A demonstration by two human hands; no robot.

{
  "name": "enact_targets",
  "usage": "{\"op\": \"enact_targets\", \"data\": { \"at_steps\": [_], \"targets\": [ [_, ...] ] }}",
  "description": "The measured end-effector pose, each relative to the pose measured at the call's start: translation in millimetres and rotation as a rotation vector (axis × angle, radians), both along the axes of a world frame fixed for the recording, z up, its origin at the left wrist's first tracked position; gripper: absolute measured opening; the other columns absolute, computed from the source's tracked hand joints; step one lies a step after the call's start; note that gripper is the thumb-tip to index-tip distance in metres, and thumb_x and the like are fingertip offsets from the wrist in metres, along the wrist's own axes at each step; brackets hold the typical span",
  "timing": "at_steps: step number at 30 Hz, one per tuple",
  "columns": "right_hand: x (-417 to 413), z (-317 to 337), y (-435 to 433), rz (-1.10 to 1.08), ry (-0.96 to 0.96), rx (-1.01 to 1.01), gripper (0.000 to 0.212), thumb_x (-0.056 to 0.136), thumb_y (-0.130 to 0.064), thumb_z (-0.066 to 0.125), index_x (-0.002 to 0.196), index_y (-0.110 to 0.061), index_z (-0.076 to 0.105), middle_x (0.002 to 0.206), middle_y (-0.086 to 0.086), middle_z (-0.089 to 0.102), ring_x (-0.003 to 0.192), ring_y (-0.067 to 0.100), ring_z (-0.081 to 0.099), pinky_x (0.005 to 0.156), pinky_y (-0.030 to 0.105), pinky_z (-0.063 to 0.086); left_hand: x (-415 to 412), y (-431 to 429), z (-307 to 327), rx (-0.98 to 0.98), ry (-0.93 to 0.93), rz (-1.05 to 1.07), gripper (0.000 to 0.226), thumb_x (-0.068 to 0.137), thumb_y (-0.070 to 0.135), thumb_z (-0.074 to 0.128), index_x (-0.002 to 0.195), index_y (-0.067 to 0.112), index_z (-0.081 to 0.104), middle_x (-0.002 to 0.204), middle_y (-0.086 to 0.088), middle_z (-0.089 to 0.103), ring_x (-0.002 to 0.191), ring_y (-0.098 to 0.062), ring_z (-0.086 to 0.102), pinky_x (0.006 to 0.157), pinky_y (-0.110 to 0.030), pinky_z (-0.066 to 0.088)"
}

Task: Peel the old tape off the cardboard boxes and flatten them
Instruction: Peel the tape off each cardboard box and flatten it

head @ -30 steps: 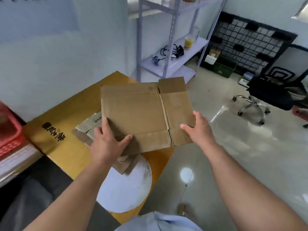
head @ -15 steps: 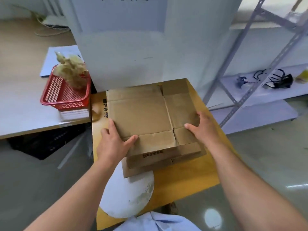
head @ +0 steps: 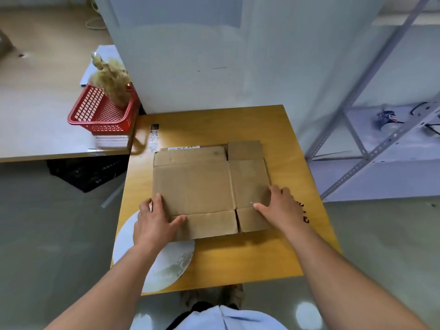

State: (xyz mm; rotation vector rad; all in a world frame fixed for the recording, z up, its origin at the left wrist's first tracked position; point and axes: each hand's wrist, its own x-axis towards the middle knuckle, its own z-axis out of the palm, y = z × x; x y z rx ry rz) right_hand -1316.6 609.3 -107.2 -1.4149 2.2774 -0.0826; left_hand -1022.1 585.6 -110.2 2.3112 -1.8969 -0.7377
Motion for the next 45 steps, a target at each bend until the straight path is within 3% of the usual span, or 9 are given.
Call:
{"op": "enact_targets", "data": {
  "at_steps": [12,16,19,23,26,30,37,42,45],
  "targets": [
    [-0.9,-3.0,-32.4,0.097,0.145,-0.076,0.060,0.084,-0.048,0.062,0.130,-0.015,0.043,0.128,0.009,0.039,0.115,0.025,0.044,0.091,0.034,0.043,-14.8,-26.1,-16.9,-0.051,-0.064,-0.010,0.073,0.086,0.052,0.060,0.144,0.018,0.031,0.154,-0.010,0.021,0.135,-0.033,0.025,0.111,-0.045,0.028],
    [27.5,-12.6,-46.2,0.324,0.162,-0.196,0.066,0.084,-0.029,0.061,0.143,-0.021,0.030,0.149,0.009,0.025,0.136,0.027,0.025,0.112,0.040,0.023,-32.0,-31.6,-24.1,-0.085,-0.161,-0.220,0.071,0.091,0.037,0.052,0.151,0.025,0.015,0.161,-0.006,-0.008,0.147,-0.026,-0.008,0.117,-0.041,0.000],
    [48.3,-25.8,-57.9,0.465,0.104,-0.150,0.065,0.093,-0.052,0.039,0.149,-0.035,0.012,0.159,0.000,0.002,0.146,0.025,-0.003,0.116,0.048,-0.001,-46.4,-32.4,-31.9,-0.090,-0.194,-0.400,0.069,0.096,0.020,0.036,0.153,0.029,-0.001,0.160,-0.004,-0.016,0.145,-0.022,-0.022,0.118,-0.039,-0.011],
    [49.0,-50.4,-52.0,0.502,0.250,-0.142,0.067,0.089,-0.067,0.006,0.149,-0.038,-0.004,0.160,0.002,-0.006,0.145,0.026,-0.014,0.114,0.049,-0.016,-39.5,-32.8,-42.3,-0.105,-0.247,-0.417,0.060,0.096,0.049,0.012,0.147,0.036,-0.019,0.150,0.005,-0.034,0.134,-0.011,-0.038,0.109,-0.031,-0.026],
    [51.1,-57.8,-53.0,0.487,0.289,-0.165,0.068,0.087,-0.068,0.004,0.148,-0.038,-0.005,0.160,0.002,-0.001,0.144,0.026,-0.014,0.113,0.048,-0.018,-38.3,-31.8,-48.1,-0.053,-0.301,-0.438,0.065,0.077,0.071,-0.018,0.128,0.039,-0.044,0.139,0.006,-0.052,0.130,-0.013,-0.047,0.107,-0.034,-0.030],
    [52.3,-58.0,-55.4,0.503,0.292,-0.128,0.070,0.085,-0.068,0.005,0.148,-0.038,-0.005,0.160,0.002,-0.004,0.144,0.025,-0.016,0.111,0.048,-0.021,-39.7,-33.4,-52.4,0.006,-0.299,-0.435,0.068,0.072,0.073,-0.023,0.123,0.038,-0.051,0.133,0.005,-0.058,0.126,-0.014,-0.051,0.108,-0.037,-0.030],
    [71.5,-17.2,-68.0,0.474,0.280,-0.061,0.062,0.092,-0.052,0.035,0.148,-0.029,0.019,0.159,0.009,0.006,0.146,0.030,0.000,0.115,0.052,-0.004,-33.4,-45.4,-21.2,-0.028,-0.175,-0.431,0.075,0.089,0.068,0.034,0.151,0.033,0.008,0.161,0.002,-0.005,0.147,-0.022,-0.004,0.117,-0.041,0.000],
    [122.0,24.5,-70.1,0.535,0.293,-0.221,0.050,0.092,-0.032,0.044,0.139,-0.018,0.038,0.152,0.013,0.025,0.139,0.030,0.022,0.116,0.047,0.012,13.5,-43.7,13.4,-0.193,-0.077,-0.319,0.072,0.090,0.059,0.047,0.149,0.026,0.023,0.157,0.000,0.021,0.140,-0.023,0.027,0.112,-0.038,0.024],
    [173.9,42.3,-64.6,0.612,0.267,-0.347,0.039,0.091,-0.028,0.043,0.127,-0.015,0.050,0.133,0.009,0.047,0.120,0.025,0.043,0.102,0.039,0.031,66.7,-30.9,28.2,-0.263,-0.023,-0.241,0.065,0.091,0.053,0.051,0.147,0.026,0.031,0.144,0.003,0.040,0.120,-0.021,0.050,0.093,-0.033,0.043]
  ]
}}
